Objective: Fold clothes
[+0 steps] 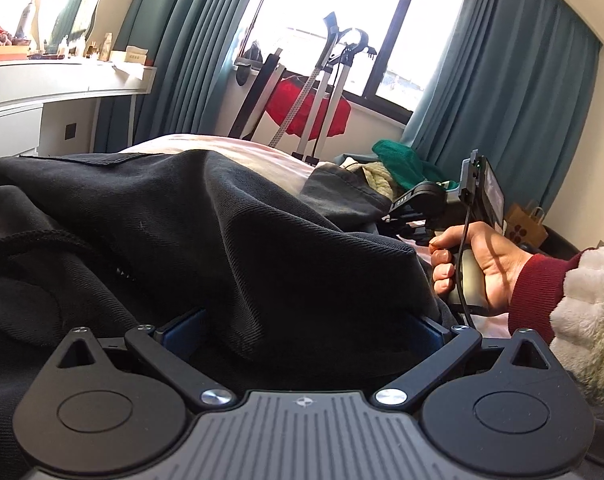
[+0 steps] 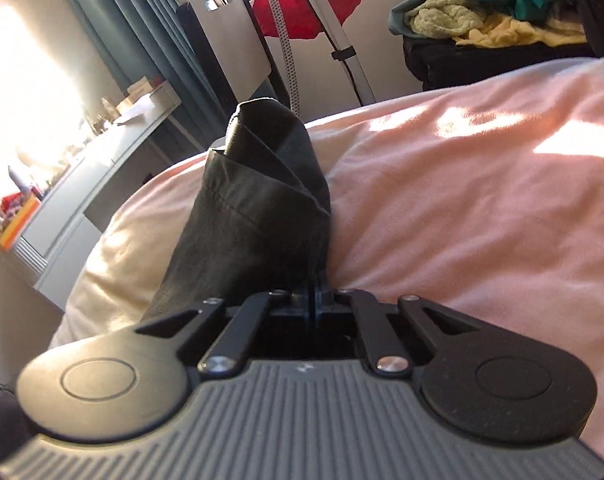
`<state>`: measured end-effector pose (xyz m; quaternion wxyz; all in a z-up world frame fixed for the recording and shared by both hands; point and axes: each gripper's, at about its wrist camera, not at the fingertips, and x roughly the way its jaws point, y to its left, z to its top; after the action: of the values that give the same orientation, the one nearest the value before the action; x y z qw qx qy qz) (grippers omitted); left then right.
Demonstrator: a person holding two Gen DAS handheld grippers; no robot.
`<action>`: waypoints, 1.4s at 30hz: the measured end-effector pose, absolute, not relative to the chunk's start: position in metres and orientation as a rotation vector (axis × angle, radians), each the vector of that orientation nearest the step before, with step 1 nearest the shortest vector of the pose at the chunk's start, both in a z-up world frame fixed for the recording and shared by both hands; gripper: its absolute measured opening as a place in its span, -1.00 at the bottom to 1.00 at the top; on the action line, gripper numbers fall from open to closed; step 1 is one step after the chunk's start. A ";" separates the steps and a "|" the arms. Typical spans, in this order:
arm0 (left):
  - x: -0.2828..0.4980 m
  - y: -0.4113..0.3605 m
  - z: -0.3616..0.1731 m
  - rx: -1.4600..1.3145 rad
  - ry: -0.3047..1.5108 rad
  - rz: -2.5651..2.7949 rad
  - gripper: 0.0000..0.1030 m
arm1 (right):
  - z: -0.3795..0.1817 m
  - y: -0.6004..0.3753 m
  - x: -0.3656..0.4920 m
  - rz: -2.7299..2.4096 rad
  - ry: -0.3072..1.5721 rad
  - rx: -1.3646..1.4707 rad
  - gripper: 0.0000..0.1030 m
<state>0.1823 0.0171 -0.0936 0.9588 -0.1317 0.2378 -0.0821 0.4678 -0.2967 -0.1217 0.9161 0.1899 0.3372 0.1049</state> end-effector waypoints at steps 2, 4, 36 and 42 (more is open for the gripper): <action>0.181 0.017 -0.094 -0.266 0.477 -0.170 0.97 | -0.103 -0.303 0.456 0.162 0.638 0.386 -0.92; 0.178 0.017 -0.091 -0.268 0.468 -0.175 0.97 | -0.079 -0.315 0.442 0.129 0.567 0.388 -0.92; 0.154 0.004 -0.088 -0.248 0.513 -0.195 0.97 | -0.180 -0.592 0.211 -0.289 0.330 1.145 -0.20; 0.161 0.003 -0.092 -0.257 0.523 -0.175 0.97 | -0.171 -0.624 0.263 -0.444 0.330 1.086 -0.54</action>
<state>0.1612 0.0027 -0.0917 0.9541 -0.1264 0.2576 -0.0861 0.2635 -0.6239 -0.1712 0.8200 0.5099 0.1551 -0.2087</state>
